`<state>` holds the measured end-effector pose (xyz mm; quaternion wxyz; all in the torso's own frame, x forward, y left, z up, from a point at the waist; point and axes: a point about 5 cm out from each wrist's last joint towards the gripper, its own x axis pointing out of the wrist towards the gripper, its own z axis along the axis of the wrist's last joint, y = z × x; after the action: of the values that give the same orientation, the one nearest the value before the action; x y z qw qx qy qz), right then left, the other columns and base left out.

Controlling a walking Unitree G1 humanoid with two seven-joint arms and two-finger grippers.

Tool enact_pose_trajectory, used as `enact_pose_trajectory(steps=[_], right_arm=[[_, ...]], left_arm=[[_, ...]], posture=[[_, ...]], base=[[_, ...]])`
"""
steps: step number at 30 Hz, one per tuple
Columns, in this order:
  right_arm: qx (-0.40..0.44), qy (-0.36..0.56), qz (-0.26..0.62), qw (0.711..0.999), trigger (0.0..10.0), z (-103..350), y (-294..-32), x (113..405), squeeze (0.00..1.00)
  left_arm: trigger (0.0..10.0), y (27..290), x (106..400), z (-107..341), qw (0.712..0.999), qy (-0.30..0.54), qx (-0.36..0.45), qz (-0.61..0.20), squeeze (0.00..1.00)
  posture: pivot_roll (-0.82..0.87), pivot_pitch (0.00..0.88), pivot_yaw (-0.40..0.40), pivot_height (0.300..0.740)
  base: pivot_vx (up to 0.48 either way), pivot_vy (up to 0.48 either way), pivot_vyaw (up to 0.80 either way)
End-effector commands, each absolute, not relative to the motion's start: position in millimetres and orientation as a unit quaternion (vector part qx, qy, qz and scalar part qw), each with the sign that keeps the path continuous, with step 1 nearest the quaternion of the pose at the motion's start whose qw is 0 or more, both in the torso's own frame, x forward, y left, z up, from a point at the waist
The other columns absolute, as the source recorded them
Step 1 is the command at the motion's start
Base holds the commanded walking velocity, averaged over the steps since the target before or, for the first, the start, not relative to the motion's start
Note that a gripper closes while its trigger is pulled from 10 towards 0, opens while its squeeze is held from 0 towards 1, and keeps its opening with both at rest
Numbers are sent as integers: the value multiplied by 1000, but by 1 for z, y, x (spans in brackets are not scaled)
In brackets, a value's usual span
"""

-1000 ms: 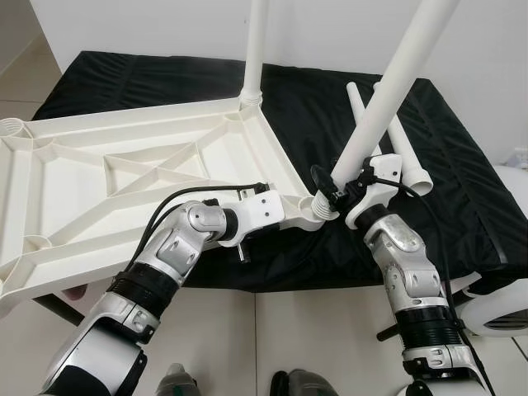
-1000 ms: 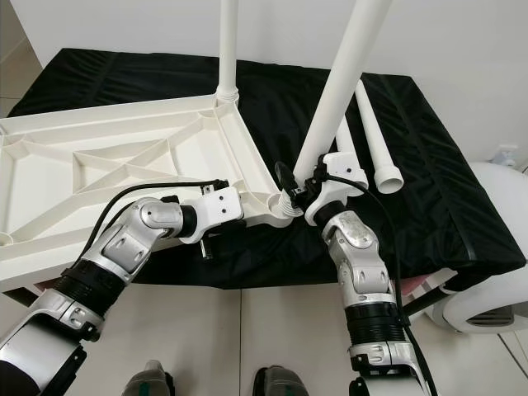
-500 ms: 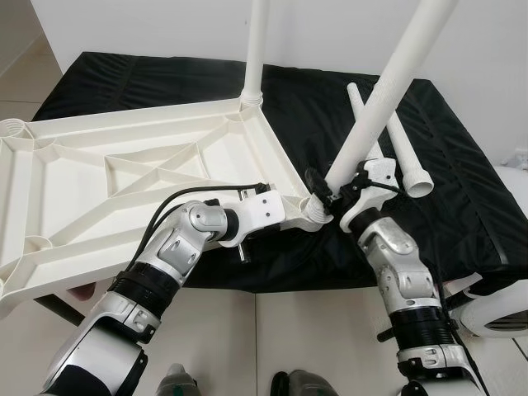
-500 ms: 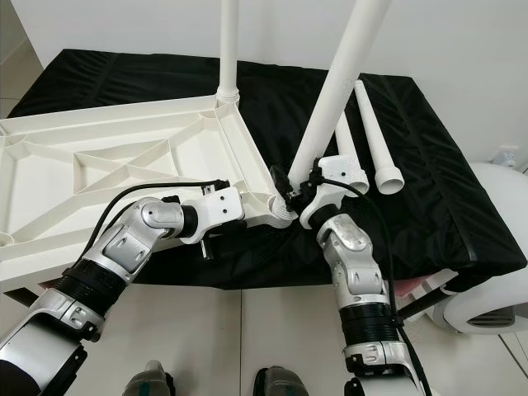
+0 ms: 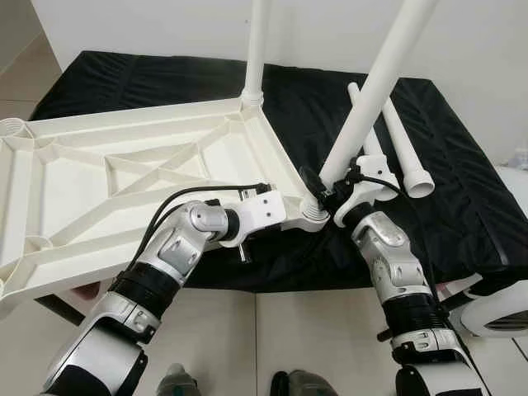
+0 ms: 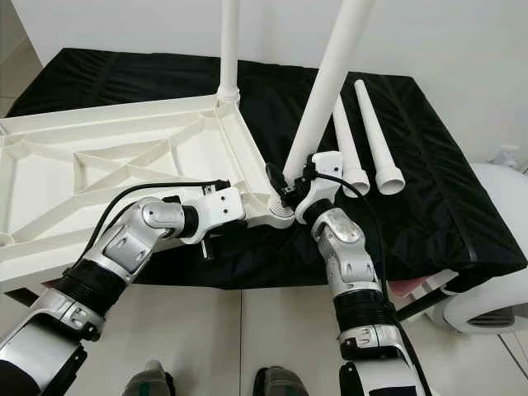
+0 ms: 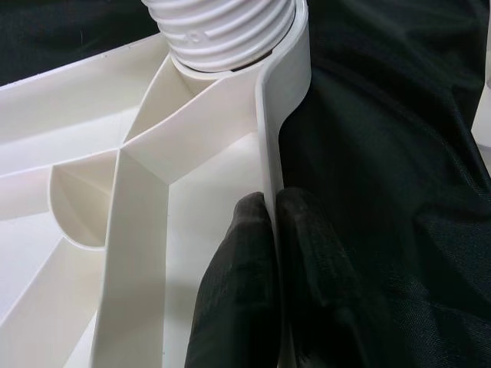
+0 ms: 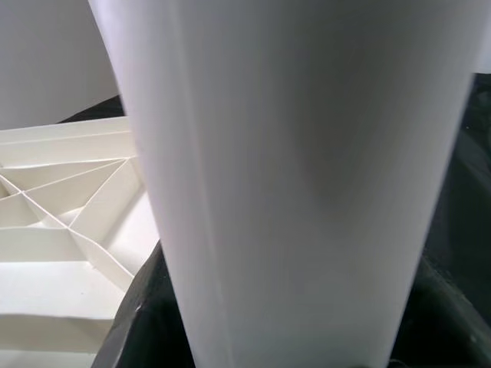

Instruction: Building children table

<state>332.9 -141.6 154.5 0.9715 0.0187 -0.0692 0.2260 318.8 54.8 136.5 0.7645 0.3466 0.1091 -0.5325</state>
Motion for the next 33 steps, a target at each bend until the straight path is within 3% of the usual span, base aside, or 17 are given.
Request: enact_pose_trajectory(steps=[1, 21, 33], right_arm=[[12, -55, 221, 974, 10000, 148, -145, 334, 0], [-24, -11, 232, 972, 10000, 108, -150, 316, 0], [-7, 10, 217, 976, 10000, 110, -150, 327, 0]], left_arm=[[10000, 65, 315, 113, 758, 165, 360, -518, 0], [10000, 65, 316, 117, 760, 160, 360, -517, 0], [10000, 67, 317, 120, 760, 158, 364, -515, 0]], posture=[[17, 54, -52, 740], [15, 61, -51, 740], [21, 59, -44, 740]], base=[[0, 0, 0], [0, 0, 0], [0, 0, 0]])
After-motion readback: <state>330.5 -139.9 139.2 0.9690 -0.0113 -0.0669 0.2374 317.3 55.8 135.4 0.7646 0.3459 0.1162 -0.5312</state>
